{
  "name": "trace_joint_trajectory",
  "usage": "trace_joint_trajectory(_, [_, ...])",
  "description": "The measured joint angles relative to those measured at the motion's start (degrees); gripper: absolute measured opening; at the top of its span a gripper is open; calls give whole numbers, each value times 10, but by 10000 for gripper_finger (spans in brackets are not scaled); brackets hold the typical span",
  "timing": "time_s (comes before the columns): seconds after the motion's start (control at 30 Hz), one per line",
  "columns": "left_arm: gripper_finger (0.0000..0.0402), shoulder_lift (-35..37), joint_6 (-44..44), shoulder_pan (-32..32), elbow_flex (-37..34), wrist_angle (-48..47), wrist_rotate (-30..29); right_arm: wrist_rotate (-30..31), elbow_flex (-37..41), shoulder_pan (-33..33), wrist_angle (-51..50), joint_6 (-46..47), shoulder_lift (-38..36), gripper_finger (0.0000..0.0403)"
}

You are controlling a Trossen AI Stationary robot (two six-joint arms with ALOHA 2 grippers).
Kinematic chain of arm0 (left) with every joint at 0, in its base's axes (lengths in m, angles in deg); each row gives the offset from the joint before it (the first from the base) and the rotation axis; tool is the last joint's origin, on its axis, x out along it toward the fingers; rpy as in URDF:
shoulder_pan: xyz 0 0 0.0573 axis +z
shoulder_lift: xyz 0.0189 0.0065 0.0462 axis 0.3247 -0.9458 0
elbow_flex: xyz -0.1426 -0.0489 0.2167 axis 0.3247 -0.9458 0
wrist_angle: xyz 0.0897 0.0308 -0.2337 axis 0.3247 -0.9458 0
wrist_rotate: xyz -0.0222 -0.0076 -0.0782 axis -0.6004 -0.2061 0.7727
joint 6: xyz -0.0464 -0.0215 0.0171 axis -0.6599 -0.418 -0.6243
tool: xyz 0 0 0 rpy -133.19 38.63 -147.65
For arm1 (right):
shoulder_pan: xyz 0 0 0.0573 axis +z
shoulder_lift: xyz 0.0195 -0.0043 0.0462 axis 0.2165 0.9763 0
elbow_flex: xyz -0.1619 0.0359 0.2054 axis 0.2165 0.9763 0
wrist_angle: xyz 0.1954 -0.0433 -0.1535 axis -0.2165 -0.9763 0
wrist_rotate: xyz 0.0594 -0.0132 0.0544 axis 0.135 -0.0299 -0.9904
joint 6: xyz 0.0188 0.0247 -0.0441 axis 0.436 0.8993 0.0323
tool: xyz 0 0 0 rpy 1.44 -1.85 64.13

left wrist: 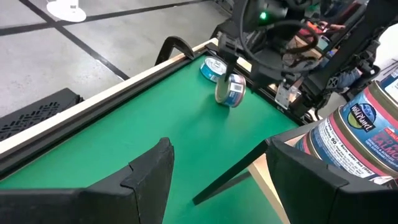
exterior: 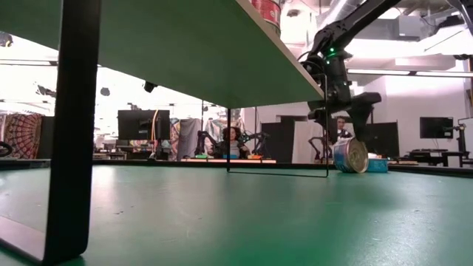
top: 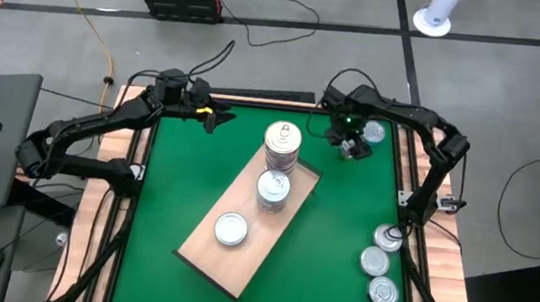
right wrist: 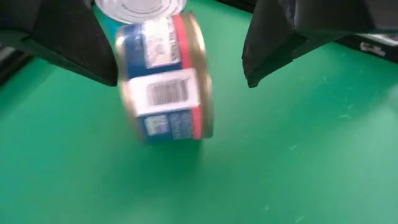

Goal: Stack canned seafood by type on shelf
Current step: Stack the blue pink tuna can on top of the other blue pink tuna cans on the shelf

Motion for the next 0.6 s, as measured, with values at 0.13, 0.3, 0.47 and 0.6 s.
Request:
trace_joint_trajectory(0.13, [244,0,0,0,0,0,0,3,17,-1,4,-4,0,339])
trace_joint_trajectory(0.3, [244,0,0,0,0,0,-2,7,27,-2,14,16,0,266])
trace_joint_trajectory(0.47, [244,0,0,0,0,0,-7,5,27,-1,12,31,0,219])
trace_joint_trajectory(0.6, [244,0,-1,0,0,0,-6,4,14,-1,-22,45,0,219])
